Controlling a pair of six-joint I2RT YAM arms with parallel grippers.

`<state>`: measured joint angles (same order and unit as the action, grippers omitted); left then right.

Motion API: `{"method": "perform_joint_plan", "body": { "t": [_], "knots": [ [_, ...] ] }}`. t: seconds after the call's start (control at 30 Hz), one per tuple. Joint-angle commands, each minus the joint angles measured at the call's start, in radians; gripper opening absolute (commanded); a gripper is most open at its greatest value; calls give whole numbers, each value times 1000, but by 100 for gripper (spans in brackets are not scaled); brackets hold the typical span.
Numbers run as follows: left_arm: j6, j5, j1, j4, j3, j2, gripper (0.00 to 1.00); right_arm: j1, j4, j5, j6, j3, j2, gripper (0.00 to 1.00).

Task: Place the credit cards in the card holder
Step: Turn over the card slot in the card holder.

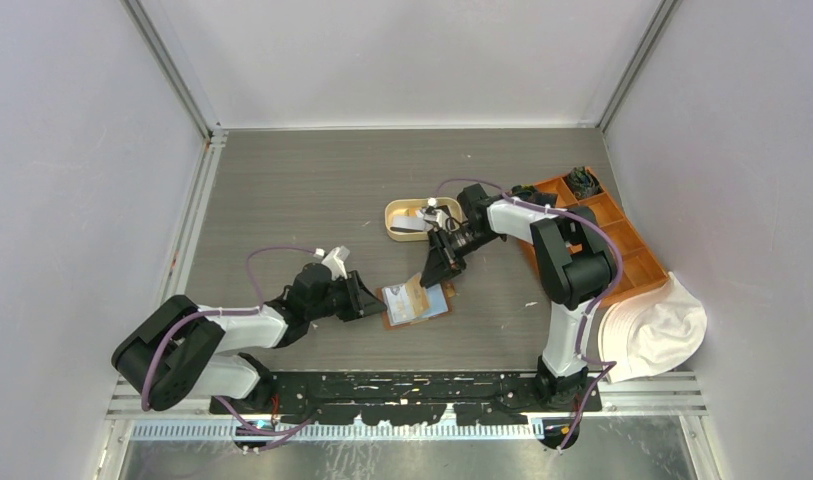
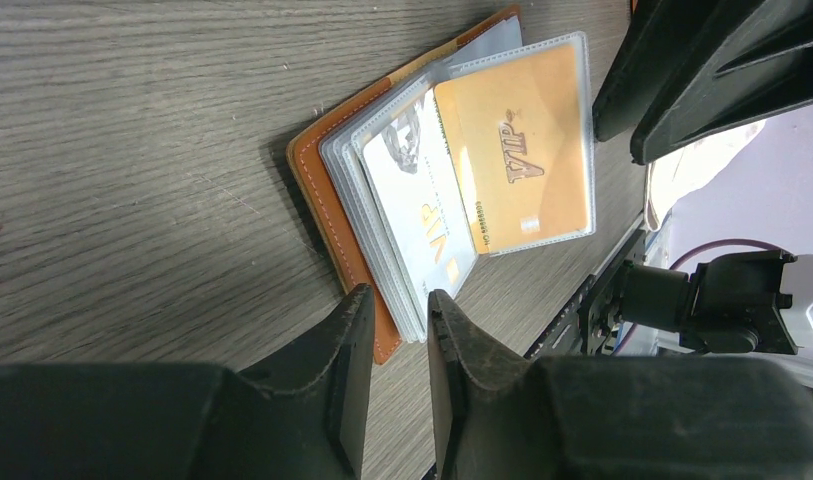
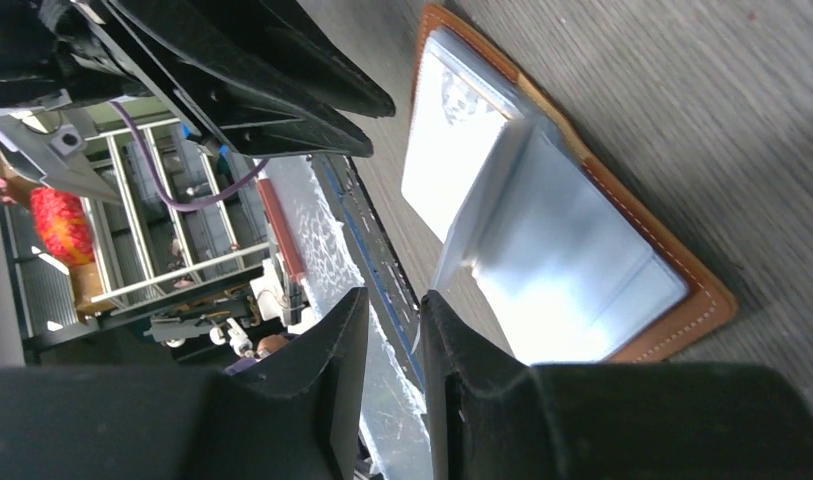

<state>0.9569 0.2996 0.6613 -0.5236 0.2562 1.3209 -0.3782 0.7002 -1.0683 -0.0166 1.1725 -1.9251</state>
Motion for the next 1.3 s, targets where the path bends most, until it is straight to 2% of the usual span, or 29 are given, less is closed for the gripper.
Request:
{"method": "perform_joint_plan", "body": {
  "t": [0.0, 0.6, 0.97, 1.13, 1.27],
  "knots": [
    [-13, 7, 3, -35, 29, -16, 26, 1, -51, -88, 52, 2, -4, 32],
    [-23, -15, 9, 3, 47, -8, 24, -96, -82, -170, 80, 21, -81, 38],
    [-24, -19, 12, -3, 48, 3, 23, -154, 53, -151, -55, 89, -114, 47],
    [-35, -25, 11, 24, 43, -39, 24, -153, 255, -33, -260, 183, -58, 47],
    [-73, -49, 11, 107, 52, -138, 25, -150, 222, 164, -297, 167, 92, 46]
  ]
}}
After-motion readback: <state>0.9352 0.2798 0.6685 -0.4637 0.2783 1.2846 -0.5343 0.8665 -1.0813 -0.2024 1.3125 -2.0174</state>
